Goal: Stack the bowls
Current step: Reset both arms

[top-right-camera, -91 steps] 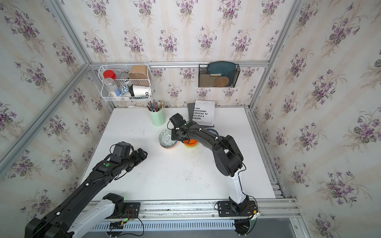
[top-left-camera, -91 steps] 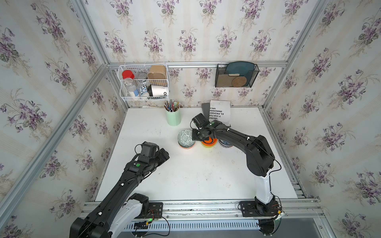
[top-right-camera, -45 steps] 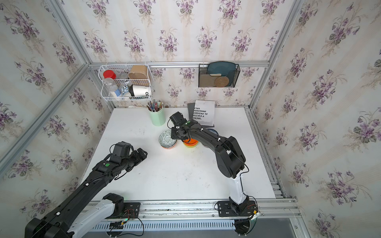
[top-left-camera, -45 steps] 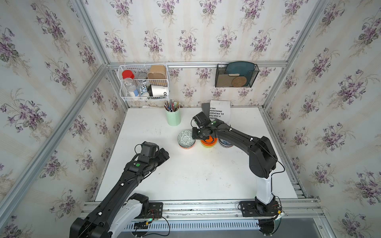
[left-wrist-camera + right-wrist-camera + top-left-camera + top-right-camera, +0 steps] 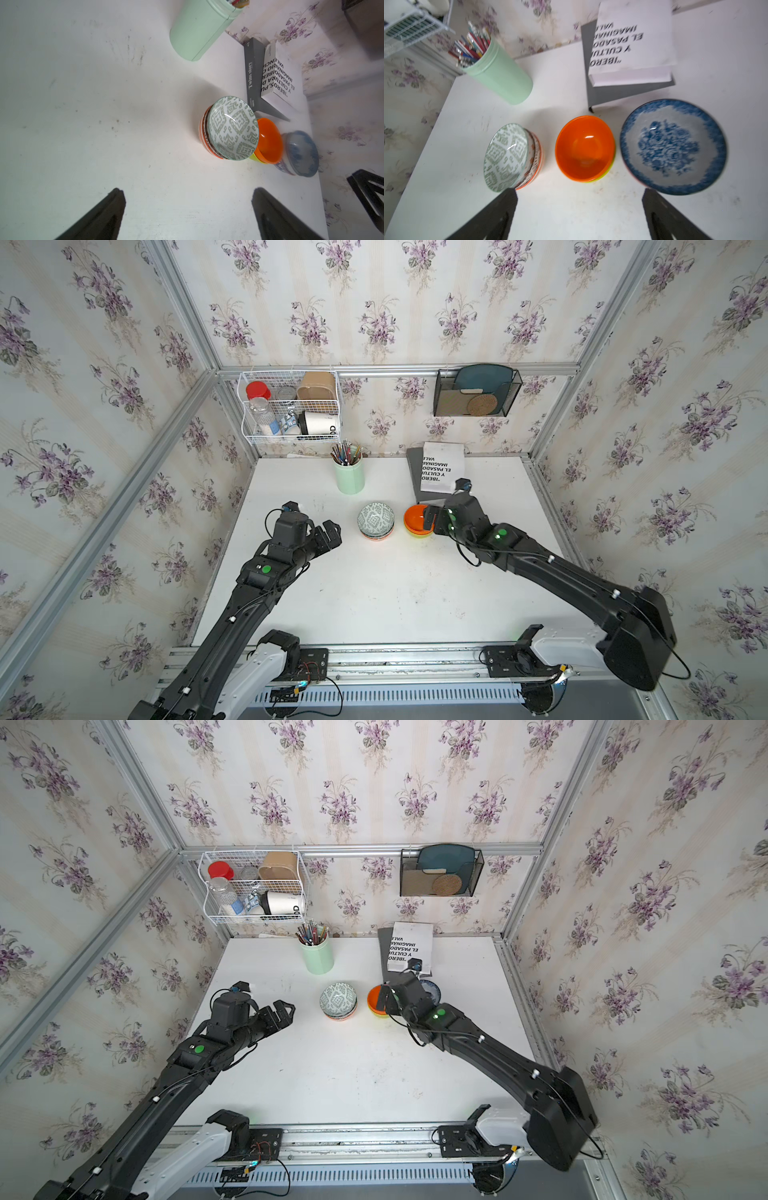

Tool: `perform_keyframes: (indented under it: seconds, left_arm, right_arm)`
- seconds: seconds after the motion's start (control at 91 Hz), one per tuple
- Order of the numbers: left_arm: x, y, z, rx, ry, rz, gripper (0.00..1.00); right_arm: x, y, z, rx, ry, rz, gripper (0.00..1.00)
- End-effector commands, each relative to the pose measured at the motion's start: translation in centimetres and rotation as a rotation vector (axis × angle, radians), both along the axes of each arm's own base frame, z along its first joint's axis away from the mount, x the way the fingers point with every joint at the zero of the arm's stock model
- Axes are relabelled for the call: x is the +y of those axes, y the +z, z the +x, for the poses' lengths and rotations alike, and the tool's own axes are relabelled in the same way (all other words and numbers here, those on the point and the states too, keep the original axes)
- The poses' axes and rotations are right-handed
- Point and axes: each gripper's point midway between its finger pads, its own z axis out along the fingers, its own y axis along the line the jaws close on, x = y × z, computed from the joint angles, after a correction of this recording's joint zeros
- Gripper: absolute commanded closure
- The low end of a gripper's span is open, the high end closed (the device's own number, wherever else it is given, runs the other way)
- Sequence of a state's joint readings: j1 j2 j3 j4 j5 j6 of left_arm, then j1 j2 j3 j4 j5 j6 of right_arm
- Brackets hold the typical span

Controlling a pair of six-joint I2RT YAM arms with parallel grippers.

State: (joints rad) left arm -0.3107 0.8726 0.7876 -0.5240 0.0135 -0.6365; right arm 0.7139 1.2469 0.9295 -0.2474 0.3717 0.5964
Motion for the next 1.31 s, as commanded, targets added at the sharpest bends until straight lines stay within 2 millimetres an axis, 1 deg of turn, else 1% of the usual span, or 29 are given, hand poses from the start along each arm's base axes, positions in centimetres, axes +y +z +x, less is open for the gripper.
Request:
perform_keyframes:
  seconds: [0.0,0.022,0.066,0.077,0.088,0.099,0.11,0.209,0.231,0.286,0.33,0.44,0.483,0.571,0.637,0.692,0.736,0.813,0.835,0.846,0.868,0.923,0.956,1.011,1.066,1.132,1.176,1.242,1.297]
  left_arm:
    - [2.4,3.5,2.6,-0.183,0.035,0.203,0.01]
    - [2.6,3.9,2.9,-0.201,0.041,0.230,0.01]
    - [3.5,4.2,3.7,-0.225,0.070,0.296,0.01]
    - [3.8,4.3,3.9,-0.230,0.081,0.312,0.01]
    - [4.1,4.2,4.1,-0.231,0.090,0.328,0.01]
    - [4.4,4.2,4.4,-0.236,0.101,0.345,0.01]
    - [4.6,4.0,4.5,-0.233,0.106,0.364,0.01]
    - [6.6,2.9,6.5,-0.257,0.142,0.519,0.01]
    - [7.0,2.5,6.9,-0.268,0.150,0.551,0.01]
    - [8.2,1.4,7.7,-0.287,0.169,0.610,0.01]
    - [9.1,0.4,8.1,-0.283,0.191,0.623,0.01]
    - [10.9,-1.7,9.0,-0.269,0.218,0.596,0.01]
    - [11.2,-2.3,9.4,-0.294,0.209,0.598,0.01]
    - [11.5,-4.2,9.7,-0.340,0.190,0.646,0.01]
    - [12.3,-5.5,9.6,-0.346,0.218,0.644,0.01]
    - [12.8,-6.1,9.8,-0.349,0.235,0.614,0.01]
    - [13.1,-6.3,10.2,-0.370,0.246,0.594,0.01]
    - [12.8,-7.0,10.9,-0.414,0.221,0.591,0.01]
    - [12.6,-7.2,11.0,-0.426,0.210,0.585,0.01]
    - [12.4,-7.9,11.0,-0.415,0.199,0.584,0.01]
    - [12.2,-8.4,11.2,-0.422,0.186,0.584,0.01]
    - [10.9,-9.3,11.4,-0.435,0.107,0.571,0.01]
    - [10.7,-9.8,11.6,-0.434,0.089,0.568,0.01]
    - [10.7,-9.7,11.7,-0.455,0.090,0.578,0.01]
    - [10.3,-10.2,11.7,-0.417,0.060,0.561,0.01]
    - [9.6,-10.1,12.2,-0.420,0.016,0.564,0.01]
    - [9.5,-10.2,12.4,-0.420,0.009,0.572,0.01]
    - [9.4,-10.1,12.4,-0.420,0.005,0.573,0.01]
    - [9.5,-10.1,12.3,-0.425,0.005,0.574,0.01]
  right_arm:
    - [-4.5,3.1,1.2,-0.253,-0.171,-0.058,0.00]
    - [-5.3,3.6,1.0,-0.290,-0.194,-0.065,0.00]
    - [-7.1,3.6,0.4,-0.355,-0.236,-0.109,0.00]
    - [-7.4,4.3,0.3,-0.387,-0.250,-0.102,0.00]
    - [-7.8,3.9,0.1,-0.398,-0.258,-0.124,0.00]
    - [-8.2,4.5,0.1,-0.429,-0.275,-0.124,0.00]
    - [-8.5,4.9,-0.1,-0.455,-0.283,-0.123,0.00]
    - [-12.7,4.4,-2.5,-0.617,-0.391,-0.240,0.00]
    - [-13.8,4.8,-3.0,-0.650,-0.425,-0.261,0.00]
    - [-16.3,3.3,-4.0,-0.669,-0.490,-0.338,0.00]
    - [-17.6,1.8,-4.5,-0.657,-0.504,-0.390,0.00]
    - [-19.3,-1.3,-4.6,-0.633,-0.505,-0.389,0.00]
    - [-19.4,-2.3,-4.7,-0.636,-0.480,-0.389,0.00]
    - [-20.2,-3.4,-4.9,-0.651,-0.477,-0.409,0.00]
    - [-21.2,-3.1,-5.1,-0.679,-0.514,-0.433,0.00]
    - [-21.3,-2.3,-4.9,-0.718,-0.520,-0.414,0.00]
    - [-20.9,-2.4,-4.3,-0.726,-0.493,-0.416,0.00]
    - [-19.6,-2.3,-3.0,-0.741,-0.421,-0.438,0.00]
    - [-19.5,-2.2,-2.7,-0.751,-0.418,-0.437,0.00]
    - [-19.5,-2.3,-2.6,-0.751,-0.420,-0.434,0.00]
    - [-19.7,-2.3,-2.4,-0.755,-0.432,-0.419,0.00]
    - [-19.7,-2.9,-1.6,-0.740,-0.423,-0.414,0.00]
    - [-19.5,-3.5,-1.2,-0.730,-0.395,-0.410,0.00]
    - [-19.3,-3.5,-0.7,-0.735,-0.365,-0.397,0.00]
    - [-19.3,-3.6,-0.7,-0.738,-0.343,-0.371,0.00]
    - [-18.5,-4.4,-0.7,-0.732,-0.264,-0.355,0.00]
    - [-18.2,-4.6,0.0,-0.728,-0.239,-0.360,0.00]
    - [-19.1,-4.8,0.5,-0.703,-0.292,-0.351,0.00]
    - [-19.1,-5.1,0.7,-0.682,-0.293,-0.348,0.00]
